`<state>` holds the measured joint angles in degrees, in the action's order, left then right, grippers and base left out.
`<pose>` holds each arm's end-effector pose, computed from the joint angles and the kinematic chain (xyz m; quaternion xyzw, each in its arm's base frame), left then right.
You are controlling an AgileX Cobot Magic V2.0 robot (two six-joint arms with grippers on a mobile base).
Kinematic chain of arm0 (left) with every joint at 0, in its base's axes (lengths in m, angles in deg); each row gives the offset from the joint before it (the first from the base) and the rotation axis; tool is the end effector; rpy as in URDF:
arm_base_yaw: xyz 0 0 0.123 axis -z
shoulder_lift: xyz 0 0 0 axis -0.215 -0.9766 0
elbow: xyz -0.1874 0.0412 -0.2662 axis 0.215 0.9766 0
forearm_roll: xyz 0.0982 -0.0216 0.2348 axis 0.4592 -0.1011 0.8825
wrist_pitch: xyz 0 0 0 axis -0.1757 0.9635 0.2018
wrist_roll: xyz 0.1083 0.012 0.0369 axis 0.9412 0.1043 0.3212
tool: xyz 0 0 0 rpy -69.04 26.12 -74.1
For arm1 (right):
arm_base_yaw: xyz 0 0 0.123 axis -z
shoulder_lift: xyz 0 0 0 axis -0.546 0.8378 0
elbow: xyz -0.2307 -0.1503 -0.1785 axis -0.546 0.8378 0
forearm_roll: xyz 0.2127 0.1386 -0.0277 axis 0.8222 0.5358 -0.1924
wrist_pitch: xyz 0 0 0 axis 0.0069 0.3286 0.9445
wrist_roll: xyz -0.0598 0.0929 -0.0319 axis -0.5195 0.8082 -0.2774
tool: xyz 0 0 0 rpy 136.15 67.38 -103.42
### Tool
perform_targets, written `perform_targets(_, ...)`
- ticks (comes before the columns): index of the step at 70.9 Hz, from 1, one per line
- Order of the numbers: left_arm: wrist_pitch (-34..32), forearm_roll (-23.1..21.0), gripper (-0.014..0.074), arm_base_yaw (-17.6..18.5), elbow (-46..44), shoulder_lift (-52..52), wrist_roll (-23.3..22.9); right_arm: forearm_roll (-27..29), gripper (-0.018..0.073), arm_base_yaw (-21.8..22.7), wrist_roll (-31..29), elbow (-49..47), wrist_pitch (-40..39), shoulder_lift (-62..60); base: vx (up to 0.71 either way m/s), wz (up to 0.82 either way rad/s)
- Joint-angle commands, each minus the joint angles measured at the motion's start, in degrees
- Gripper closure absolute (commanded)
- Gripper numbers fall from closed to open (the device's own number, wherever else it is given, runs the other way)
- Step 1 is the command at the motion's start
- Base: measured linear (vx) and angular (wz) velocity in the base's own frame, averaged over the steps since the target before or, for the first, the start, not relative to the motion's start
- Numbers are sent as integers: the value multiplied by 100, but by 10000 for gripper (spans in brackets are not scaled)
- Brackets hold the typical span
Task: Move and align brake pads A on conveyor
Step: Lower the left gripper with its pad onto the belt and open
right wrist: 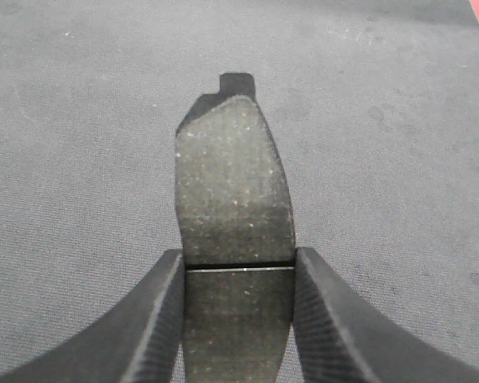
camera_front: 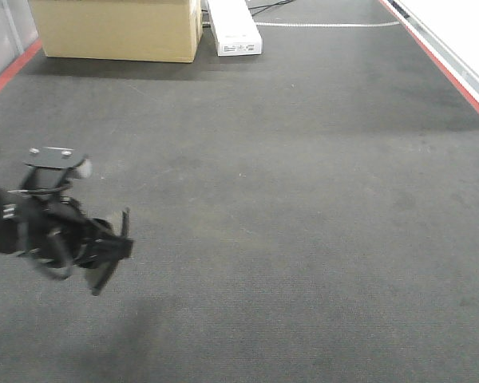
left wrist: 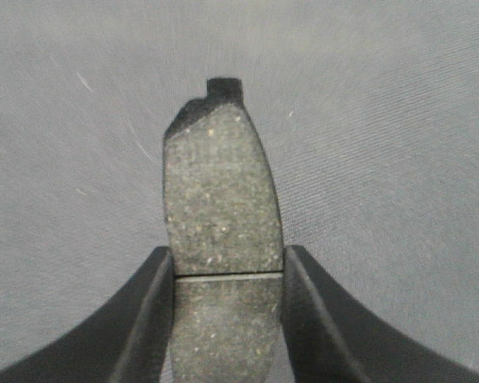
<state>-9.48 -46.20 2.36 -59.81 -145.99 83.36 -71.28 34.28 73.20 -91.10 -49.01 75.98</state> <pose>0.2942 -0.1023 0.2707 0.0819 0.9532 -0.1529 0.2477 0.1083 0.0014 0.3228 -0.0668 0.8784 -0.0279 0.4725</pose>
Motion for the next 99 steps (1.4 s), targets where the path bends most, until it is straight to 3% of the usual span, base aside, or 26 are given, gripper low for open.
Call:
perform_targets(1,-199,120,396,40,-376,-255,-490,5,352,10,-40,-178,-495,-4,0,0)
perform_targets(16,-379,1017,391,40,-512,-967,-1560,5,352,10,-45,-178,-492,-4,0,0)
perform_targets(21,-454,1107,381,40,-512,-1134,-1755,5,352,10,-45,-178,-492,-4,0,0)
perform_targets(44,-616,1106,277,40,-502,-1550,-1798,5,352,10,-45,-178,-492,-4,0,0)
perform_targets(64,-651,1109,125,40,-502,-1474,-1804,5,352,10,-45,-178,-492,-4,0,0)
perform_targets(84,-1223,1481,129,135,197,205,-1739,5,352,10,-45,-178,-492,-4,0,0)
perform_targets(99,-1847,1656,253,134,1429,2420,-1739,5,352,10,-45,-178,-492,-4,0,0)
